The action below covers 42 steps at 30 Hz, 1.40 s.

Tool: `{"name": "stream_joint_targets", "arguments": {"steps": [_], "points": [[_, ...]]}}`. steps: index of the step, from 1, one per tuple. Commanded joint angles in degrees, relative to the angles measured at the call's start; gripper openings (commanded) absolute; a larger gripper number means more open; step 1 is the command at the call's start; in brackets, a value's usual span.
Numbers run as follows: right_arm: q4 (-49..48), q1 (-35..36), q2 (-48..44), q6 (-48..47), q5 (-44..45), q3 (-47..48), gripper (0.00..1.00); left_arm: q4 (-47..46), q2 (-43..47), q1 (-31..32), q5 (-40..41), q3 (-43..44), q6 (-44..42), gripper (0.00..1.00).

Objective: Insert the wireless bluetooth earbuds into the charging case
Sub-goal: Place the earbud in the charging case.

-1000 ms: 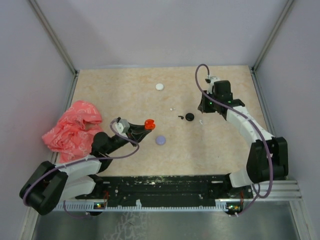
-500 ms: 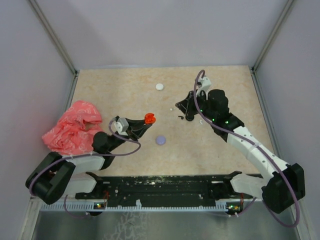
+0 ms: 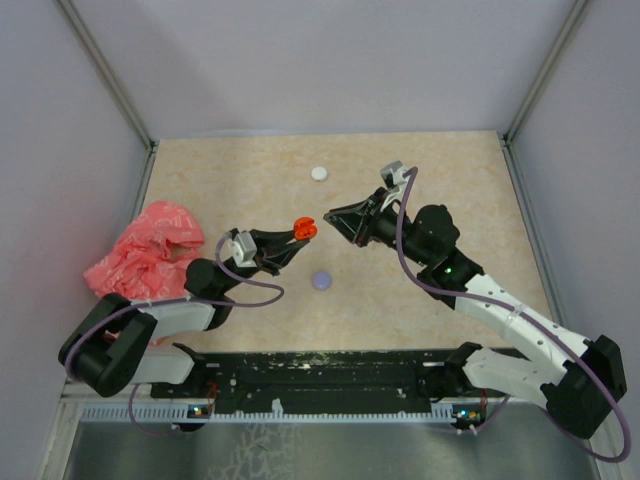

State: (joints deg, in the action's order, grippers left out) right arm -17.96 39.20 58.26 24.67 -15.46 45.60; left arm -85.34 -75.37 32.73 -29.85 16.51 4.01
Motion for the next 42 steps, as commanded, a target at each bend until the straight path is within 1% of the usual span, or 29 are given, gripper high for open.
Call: {"name": "stream_joint_targets", "arguments": {"steps": [1,5,16,42], "points": [[-11.08,3.79,-1.14,0.15,1.17,-2.11,0.16,-3.80,0.30,-0.12,-1.93,1.98,-0.11,0.00],[-14.34,5.18,-0.47,0.11,1.41,-3.31,0.16,-3.46,0.88,-0.04,-3.35,2.27,0.16,0.00],[-16.22,7.58,3.63,-0.02,2.87,-3.38,0.15,-3.66,2.18,0.40,-4.33,2.13,1.00,0.00],[-13.91,9.57,6.30,-2.18,6.22,-4.47,0.15,-6.41,3.13,0.55,-2.08,0.85,1.96,0.00]]}}
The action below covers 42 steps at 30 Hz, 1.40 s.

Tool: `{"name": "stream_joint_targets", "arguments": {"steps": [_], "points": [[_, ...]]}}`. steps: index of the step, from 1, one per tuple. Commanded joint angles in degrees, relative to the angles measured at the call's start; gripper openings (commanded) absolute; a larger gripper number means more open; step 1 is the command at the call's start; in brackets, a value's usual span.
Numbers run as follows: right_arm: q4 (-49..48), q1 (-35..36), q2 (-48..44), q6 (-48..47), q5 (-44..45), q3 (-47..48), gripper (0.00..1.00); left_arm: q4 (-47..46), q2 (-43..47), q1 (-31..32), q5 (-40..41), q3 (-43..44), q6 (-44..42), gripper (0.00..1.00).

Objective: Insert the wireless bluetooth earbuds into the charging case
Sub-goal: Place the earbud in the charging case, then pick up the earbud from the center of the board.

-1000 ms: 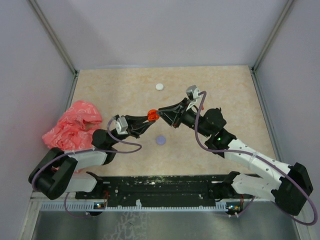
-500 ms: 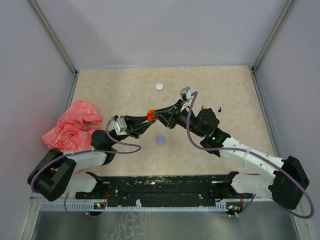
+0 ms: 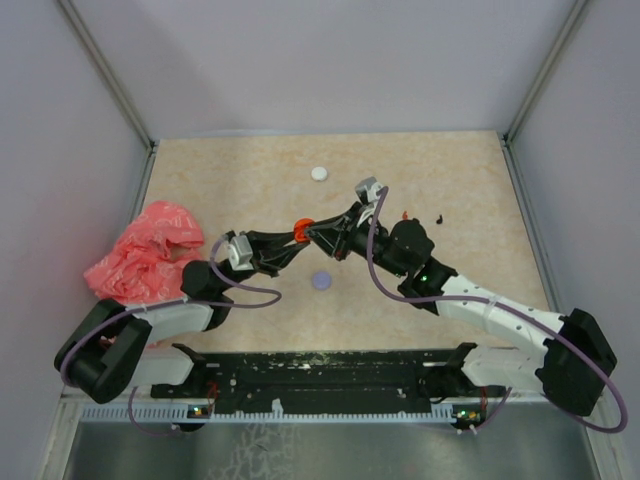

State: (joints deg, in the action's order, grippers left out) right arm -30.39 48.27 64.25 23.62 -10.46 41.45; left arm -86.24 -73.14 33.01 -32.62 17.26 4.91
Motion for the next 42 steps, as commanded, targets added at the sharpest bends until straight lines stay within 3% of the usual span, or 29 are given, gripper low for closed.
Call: {"name": "stream_joint_targets", "arguments": {"steps": [1,12,19,23,27,36,42], "points": [[-1.42,0.57,0.37,-1.05,1.28,-0.32,0.15,-5.50,1.02,0.21,0.87,0.07,1.08,0.00],[0.87,1.48,-0.63,-2.36,4.17,-0.09,0.36,-3.65,0.82,0.27,3.08,-0.59,-0.71,0.00],[4.85,1.50,-2.26,-4.62,6.87,1.00,0.41,-2.00,0.66,0.32,4.11,-1.00,-1.86,0.00],[9.34,1.50,-3.17,-6.59,9.40,2.89,0.45,-1.71,0.20,0.30,5.46,-1.61,-2.19,0.00],[20.06,0.83,-2.75,-11.59,14.19,8.28,0.51,-0.52,-0.55,0.30,8.51,-3.18,-2.94,0.00],[32.95,-14.72,0.64,-11.99,13.25,12.20,0.53,3.83,-2.04,0.30,15.05,-4.53,-2.99,0.00],[34.12,-25.51,7.53,-12.19,12.87,12.37,0.53,6.38,-1.79,0.30,15.98,-4.63,-3.26,0.00]]}}
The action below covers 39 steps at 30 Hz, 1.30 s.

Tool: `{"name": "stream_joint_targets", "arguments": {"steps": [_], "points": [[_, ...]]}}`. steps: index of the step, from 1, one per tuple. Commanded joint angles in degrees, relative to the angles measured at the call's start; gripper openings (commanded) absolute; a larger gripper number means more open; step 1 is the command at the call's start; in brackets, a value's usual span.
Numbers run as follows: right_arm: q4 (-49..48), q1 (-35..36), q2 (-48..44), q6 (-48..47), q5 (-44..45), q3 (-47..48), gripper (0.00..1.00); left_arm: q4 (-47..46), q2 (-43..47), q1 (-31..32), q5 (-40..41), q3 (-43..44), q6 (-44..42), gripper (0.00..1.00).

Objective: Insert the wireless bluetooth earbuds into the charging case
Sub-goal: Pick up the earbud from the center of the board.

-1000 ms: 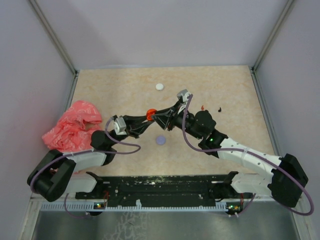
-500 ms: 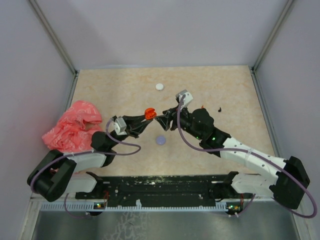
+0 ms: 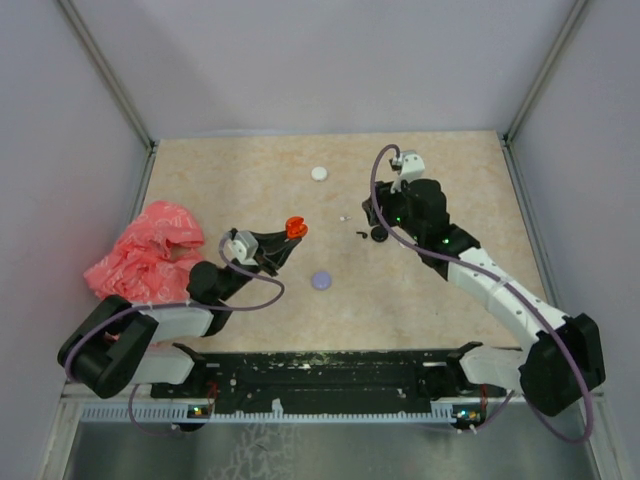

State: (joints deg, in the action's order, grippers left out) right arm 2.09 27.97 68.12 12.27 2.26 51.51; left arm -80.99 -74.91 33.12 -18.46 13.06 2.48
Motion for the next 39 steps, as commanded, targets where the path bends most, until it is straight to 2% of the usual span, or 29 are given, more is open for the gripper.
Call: {"name": "stream_joint_targets", "arguments": {"steps": [1,10,20,26,29,34,39], "points": [[1.29,-6.53,5.00,-0.85,0.41,2.17,0.52,1.85,0.05,0.19,1.93,-0.22,-0.99,0.00],[-2.09,-14.54,20.58,-1.44,3.05,5.18,0.49,3.03,-0.89,0.19,1.98,-0.10,-3.28,0.00],[-2.83,-16.10,35.23,-1.96,6.06,12.88,0.42,3.12,-2.80,0.10,1.02,0.29,-4.48,0.00],[-0.38,-16.19,39.57,-2.12,7.23,16.31,0.34,3.04,-3.71,0.07,0.51,0.56,-4.56,0.00],[0.67,-16.19,40.10,-2.09,7.02,16.65,0.30,2.79,-4.09,0.02,0.47,0.56,-4.52,0.00],[2.88,-16.19,41.06,-1.98,6.43,17.01,0.29,2.45,-4.53,-0.16,0.68,0.41,-4.45,0.00],[3.80,-16.19,40.79,-2.22,6.15,16.70,0.23,2.33,-3.83,-0.17,0.54,0.30,-4.11,0.00]]}}
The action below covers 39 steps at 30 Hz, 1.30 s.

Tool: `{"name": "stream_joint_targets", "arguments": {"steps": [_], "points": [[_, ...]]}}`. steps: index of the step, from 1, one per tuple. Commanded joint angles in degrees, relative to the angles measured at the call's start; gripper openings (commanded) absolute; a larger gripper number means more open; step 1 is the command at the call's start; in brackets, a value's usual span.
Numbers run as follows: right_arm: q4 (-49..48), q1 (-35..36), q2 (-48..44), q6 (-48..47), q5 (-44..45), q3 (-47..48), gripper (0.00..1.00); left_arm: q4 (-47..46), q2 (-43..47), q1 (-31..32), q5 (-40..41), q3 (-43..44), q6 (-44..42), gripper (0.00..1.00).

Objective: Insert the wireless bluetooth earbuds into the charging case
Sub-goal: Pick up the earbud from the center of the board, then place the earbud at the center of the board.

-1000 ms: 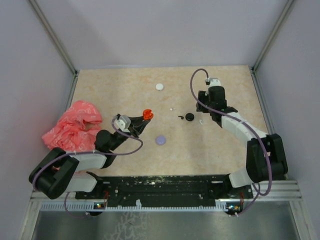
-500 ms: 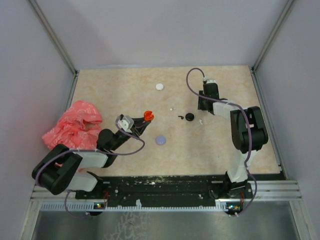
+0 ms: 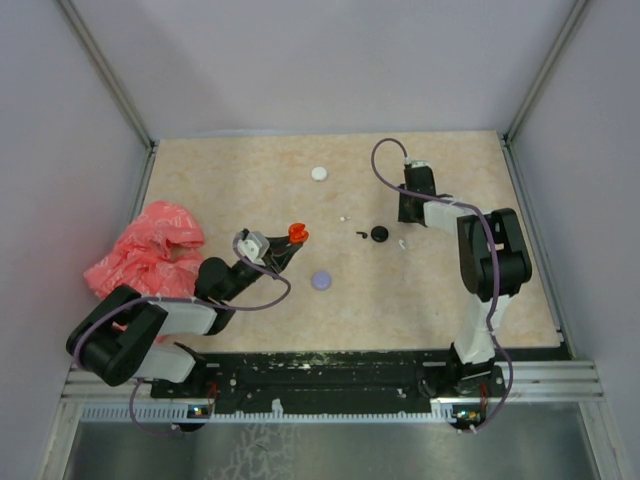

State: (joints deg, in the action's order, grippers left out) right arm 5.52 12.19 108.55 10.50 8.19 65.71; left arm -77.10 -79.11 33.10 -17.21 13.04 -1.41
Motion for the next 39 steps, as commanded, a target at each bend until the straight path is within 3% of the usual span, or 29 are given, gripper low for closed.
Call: {"name": "stream_joint_targets", "arguments": {"steps": [1,10,20,30,39], "points": [[0.52,-0.41,0.25,-0.67,-0.04,2.45,0.22,-1.56,0.57,-0.14,-0.59,0.26,-0.18,0.00],[2.44,1.07,-8.95,-3.87,-2.20,-1.42,0.15,-1.47,2.34,-0.14,0.46,-0.53,-0.32,0.00],[9.48,15.24,-24.02,-4.09,-7.21,-7.52,0.15,0.06,5.25,-0.32,2.20,-1.87,-0.96,0.00],[12.40,30.56,-22.58,-3.90,-4.38,-12.43,0.16,0.70,8.09,-0.32,2.63,-3.00,-0.97,0.00],[12.65,35.13,-16.36,-3.88,-1.79,-13.86,0.18,0.65,7.87,-0.27,2.31,-3.02,-0.87,0.00]]}}
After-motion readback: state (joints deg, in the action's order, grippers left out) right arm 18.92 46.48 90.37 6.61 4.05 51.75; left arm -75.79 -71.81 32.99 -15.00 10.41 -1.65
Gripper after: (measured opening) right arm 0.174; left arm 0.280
